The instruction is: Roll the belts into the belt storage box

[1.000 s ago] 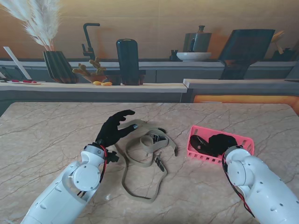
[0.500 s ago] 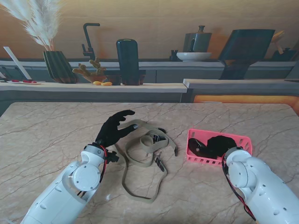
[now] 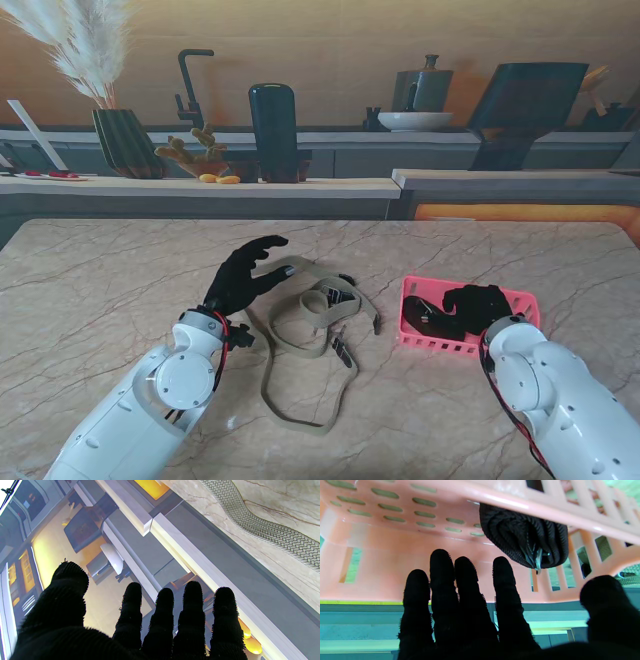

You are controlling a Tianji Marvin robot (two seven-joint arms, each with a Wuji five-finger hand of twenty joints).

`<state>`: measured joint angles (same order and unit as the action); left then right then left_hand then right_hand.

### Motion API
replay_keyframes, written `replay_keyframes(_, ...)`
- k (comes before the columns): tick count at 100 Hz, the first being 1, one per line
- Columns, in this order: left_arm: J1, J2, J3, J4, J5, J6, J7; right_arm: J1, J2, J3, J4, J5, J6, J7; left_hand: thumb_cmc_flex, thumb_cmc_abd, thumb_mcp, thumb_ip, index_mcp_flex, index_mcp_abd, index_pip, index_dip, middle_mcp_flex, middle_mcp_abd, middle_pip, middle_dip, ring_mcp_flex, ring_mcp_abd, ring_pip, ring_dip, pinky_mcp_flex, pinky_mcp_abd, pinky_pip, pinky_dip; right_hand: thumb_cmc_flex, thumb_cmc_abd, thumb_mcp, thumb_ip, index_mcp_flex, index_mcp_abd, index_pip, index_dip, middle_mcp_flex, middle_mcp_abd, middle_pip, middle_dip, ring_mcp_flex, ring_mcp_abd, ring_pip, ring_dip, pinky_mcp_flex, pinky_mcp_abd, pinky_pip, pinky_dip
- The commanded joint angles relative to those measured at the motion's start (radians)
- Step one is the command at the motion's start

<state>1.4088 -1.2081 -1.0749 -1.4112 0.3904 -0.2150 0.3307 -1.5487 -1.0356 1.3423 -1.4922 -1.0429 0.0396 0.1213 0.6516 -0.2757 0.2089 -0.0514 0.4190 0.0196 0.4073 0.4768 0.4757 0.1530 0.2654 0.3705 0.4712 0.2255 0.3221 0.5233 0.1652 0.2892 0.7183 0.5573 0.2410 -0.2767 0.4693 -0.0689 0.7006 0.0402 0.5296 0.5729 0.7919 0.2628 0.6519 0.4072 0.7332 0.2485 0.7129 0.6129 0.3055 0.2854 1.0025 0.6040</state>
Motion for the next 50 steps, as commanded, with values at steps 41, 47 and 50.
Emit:
replay_keyframes(41, 0.008, -0.004, -0.002, -0.002, 0.000, 0.003, 0.000, -0.076, -0.016, 0.041, -0.123, 0.072, -0.140, -0.063, 0.019, 0.037, -0.023, 0.036, 0.006, -0.018, -0.029, 0.012, -0.005, 0.004, -0.026, -0.002, -0.031, -0.018, -0.009, -0.005, -0.013, -0.002, -0.015, 0.015, 0.106, -0.038, 0.028, 0.036, -0.057, -0.083, 0.034, 0.031, -0.062, -0.019, -0.010, -0.014, -0.072, -0.059, -0.057, -0.033, -0.041, -0.022, -0.089, -0.022)
replay_keyframes(47, 0.008, -0.004, -0.002, -0.003, 0.000, 0.003, 0.000, -0.086, -0.016, 0.044, -0.143, 0.083, -0.177, -0.053, 0.019, 0.037, -0.024, 0.036, 0.007, -0.017, -0.029, 0.013, -0.004, 0.002, -0.026, -0.002, -0.030, -0.018, -0.009, -0.005, -0.013, -0.001, -0.015, 0.015, 0.127, -0.058, 0.031, 0.037, -0.064, -0.126, 0.057, 0.037, -0.071, -0.024, -0.023, -0.017, -0.078, -0.067, -0.073, -0.039, -0.040, -0.025, -0.099, -0.022)
replay_keyframes(50, 0.008, -0.004, -0.002, -0.003, 0.000, 0.002, 0.000, -0.090, -0.015, 0.043, -0.150, 0.087, -0.197, -0.052, 0.018, 0.038, -0.024, 0.036, 0.007, -0.017, -0.029, 0.012, -0.005, 0.003, -0.026, -0.002, -0.030, -0.018, -0.009, -0.005, -0.013, -0.002, -0.015, 0.016, 0.137, -0.073, 0.035, 0.038, -0.064, -0.144, 0.065, 0.039, -0.073, -0.027, -0.026, -0.017, -0.079, -0.070, -0.076, -0.040, -0.041, -0.027, -0.103, -0.022)
